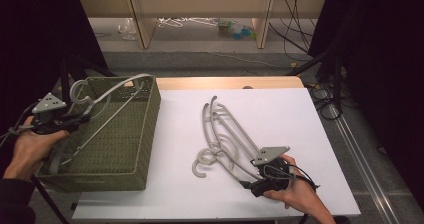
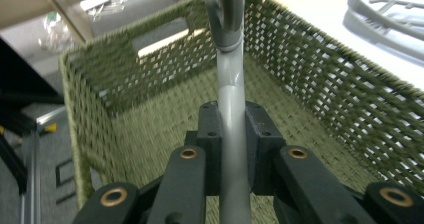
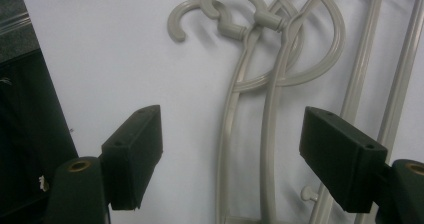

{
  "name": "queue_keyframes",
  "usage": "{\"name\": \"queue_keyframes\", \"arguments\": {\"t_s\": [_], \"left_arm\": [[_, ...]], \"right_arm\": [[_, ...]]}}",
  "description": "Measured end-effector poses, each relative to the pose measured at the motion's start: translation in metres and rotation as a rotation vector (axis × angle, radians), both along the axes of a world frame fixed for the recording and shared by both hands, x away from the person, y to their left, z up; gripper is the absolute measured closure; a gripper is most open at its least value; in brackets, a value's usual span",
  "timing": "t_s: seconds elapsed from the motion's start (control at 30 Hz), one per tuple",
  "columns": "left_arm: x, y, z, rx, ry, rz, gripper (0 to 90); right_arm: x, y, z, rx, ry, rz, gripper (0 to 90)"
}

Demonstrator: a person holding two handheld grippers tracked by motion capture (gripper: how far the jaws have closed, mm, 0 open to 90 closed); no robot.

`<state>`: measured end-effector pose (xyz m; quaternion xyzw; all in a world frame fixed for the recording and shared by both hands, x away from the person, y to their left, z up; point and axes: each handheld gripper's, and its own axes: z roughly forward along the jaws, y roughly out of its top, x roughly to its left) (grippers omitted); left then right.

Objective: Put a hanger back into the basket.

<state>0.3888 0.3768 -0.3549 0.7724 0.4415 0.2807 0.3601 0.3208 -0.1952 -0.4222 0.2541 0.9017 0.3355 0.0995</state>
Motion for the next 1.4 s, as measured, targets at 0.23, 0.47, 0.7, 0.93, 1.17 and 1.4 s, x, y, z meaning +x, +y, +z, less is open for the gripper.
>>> {"name": "queue_keyframes", "arguments": {"t_s": [0.23, 0.47, 0.7, 0.93, 1.17, 1.4], "left_arm": [[0.007, 0.001, -0.015, 0.042, 0.073, -0.029, 79.2], [0.017, -0.006, -0.025, 0.06, 0.125, -0.031, 79.0], [0.03, -0.013, -0.04, 0.059, 0.154, 0.023, 78.9], [0.035, -0.006, -0.052, 0.124, 0.214, 0.054, 77.2], [0.037, -0.001, -0.054, 0.121, 0.24, 0.125, 72.9], [0.037, 0.01, -0.054, 0.09, 0.246, 0.223, 65.4]], "right_arm": [[0.0, 0.0, -0.001, -0.003, 0.018, -0.004, 26.0], [0.0, 0.001, 0.0, 0.0, 0.006, 0.005, 26.0], [0.0, 0.001, -0.002, 0.004, -0.013, 0.006, 26.0], [0.0, 0.0, 0.0, 0.0, 0.011, -0.002, 26.0], [0.002, 0.001, -0.003, 0.006, -0.007, 0.001, 26.0], [0.001, 0.001, -0.001, 0.013, 0.003, -0.01, 26.0]]}}
